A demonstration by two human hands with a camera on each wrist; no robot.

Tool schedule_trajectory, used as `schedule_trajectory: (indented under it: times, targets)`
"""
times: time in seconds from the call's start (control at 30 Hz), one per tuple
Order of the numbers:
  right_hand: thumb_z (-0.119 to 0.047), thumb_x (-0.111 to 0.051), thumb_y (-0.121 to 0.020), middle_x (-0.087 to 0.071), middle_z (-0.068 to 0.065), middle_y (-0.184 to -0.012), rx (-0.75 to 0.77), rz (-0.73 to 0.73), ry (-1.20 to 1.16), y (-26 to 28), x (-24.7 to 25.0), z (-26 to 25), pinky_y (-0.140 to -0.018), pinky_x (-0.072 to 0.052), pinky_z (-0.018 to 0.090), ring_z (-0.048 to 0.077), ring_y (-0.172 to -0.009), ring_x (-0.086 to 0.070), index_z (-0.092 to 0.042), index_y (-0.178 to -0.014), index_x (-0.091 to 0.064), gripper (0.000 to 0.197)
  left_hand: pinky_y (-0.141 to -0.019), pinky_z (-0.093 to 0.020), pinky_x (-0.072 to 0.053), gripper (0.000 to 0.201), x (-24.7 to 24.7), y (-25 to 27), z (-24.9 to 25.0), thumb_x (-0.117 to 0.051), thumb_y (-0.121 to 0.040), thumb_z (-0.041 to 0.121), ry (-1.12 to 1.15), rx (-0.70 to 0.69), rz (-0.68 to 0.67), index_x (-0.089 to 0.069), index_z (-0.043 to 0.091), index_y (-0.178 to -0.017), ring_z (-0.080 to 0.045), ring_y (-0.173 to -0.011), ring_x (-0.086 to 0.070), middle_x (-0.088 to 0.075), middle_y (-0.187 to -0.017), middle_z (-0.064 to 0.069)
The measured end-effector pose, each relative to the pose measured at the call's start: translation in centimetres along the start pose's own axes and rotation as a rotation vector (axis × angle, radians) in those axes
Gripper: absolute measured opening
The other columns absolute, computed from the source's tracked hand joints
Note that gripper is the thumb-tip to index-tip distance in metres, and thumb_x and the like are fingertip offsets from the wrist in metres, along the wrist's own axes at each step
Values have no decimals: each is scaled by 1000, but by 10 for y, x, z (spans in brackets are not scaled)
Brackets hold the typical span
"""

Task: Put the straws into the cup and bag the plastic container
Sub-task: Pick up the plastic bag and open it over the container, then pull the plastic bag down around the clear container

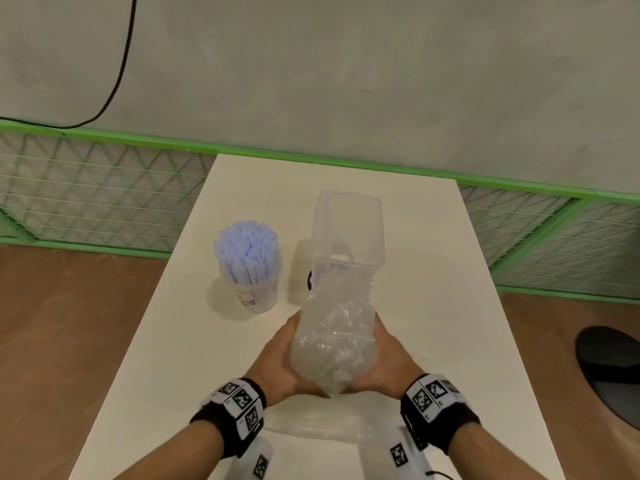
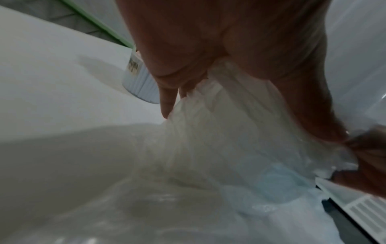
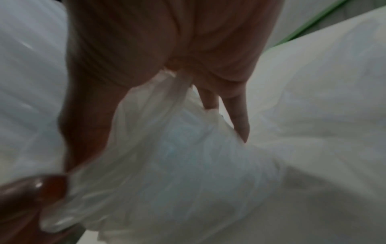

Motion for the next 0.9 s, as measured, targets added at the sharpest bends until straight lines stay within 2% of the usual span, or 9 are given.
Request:
schedule_trajectory:
  times: [0.1,0.17,0.27,0.37,0.47,0.53,0.63,0.8,0.9]
  targets:
    - [-37,-97,-41,-65,-29,-109,0,172,-49,6,9,-1,-89,-53,21,-12,-102,-60,-46,-126,-44,101,-87,-16,-49,100,2,-5,-15,-99,-40,36,218,117,135,-43,46,-123,13,-104,-59,-64,-113,26]
    - [-34,-95,-44,-71,-18,-103,5,286,-142,10,13,-2,-88,-56,31,-2,-98,-67,-30,-120,-59,84,-84,-12,-48,93,12,-6,-12,-98,-38,41,353,150,238,-46,51,-114,16,-101,-59,-64,-105,34]
    - [-28,-92,-52,-74,-5,-103,30,425,-264,13,14,-7,-88,-57,40,12,-99,-70,-20,-115,-65,69,-85,-15,-49,90,22,-9,2,-98,-41,38,433,124,398,-47,54,-114,13,-101,-59,-65,-107,28]
    - [-12,-91,-58,-75,-3,-101,52,450,-312,18,18,-19,-87,-57,36,13,-98,-71,-19,-111,-68,58,-101,-31,-48,100,27,-8,17,-96,-42,45,404,49,374,-38,56,-124,2,-118,-54,-56,-127,16]
    - [1,-88,-62,-76,-3,-97,71,368,-308,26,31,-29,-81,-56,27,12,-94,-72,-20,-103,-71,49,-111,-39,-39,103,38,-9,31,-94,-40,54,269,-47,195,-27,71,-117,-6,-137,-36,-30,-147,10]
    - [8,-87,-62,-76,-2,-95,87,322,-329,31,39,-34,-77,-55,23,12,-93,-72,-19,-99,-71,49,-109,-35,-42,110,46,-12,37,-96,-40,45,259,-65,96,-26,66,-122,-2,-134,-37,-31,-145,15]
    - [8,-88,-59,-76,-6,-90,103,275,-330,32,43,-46,-72,-54,19,10,-88,-72,-19,-95,-71,48,-103,-32,-48,118,46,-16,45,-99,-44,29,308,-73,-23,-24,40,-135,-1,-121,-53,-53,-128,18]
    - [-8,-94,-55,-72,-9,-110,141,164,-253,28,34,-59,-86,-52,19,4,-105,-67,-21,-122,-59,76,-94,-17,-49,107,59,-16,46,-93,-48,37,287,-76,110,-32,36,-136,7,-113,-57,-61,-119,24]
    - [-34,-98,-49,-67,-6,-121,156,172,-182,25,24,-56,-96,-49,28,7,-115,-62,-21,-132,-52,96,-92,-26,-52,84,59,-10,38,-93,-53,25,370,-60,161,-52,25,-127,-5,-109,-64,-69,-114,13]
Point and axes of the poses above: each hand's wrist, its own y-axis away from the middle knuckle, its own x-axis out of the back of the hand, z = x × y, the point moved 7 cm from there along -y, towards the middle knuckle
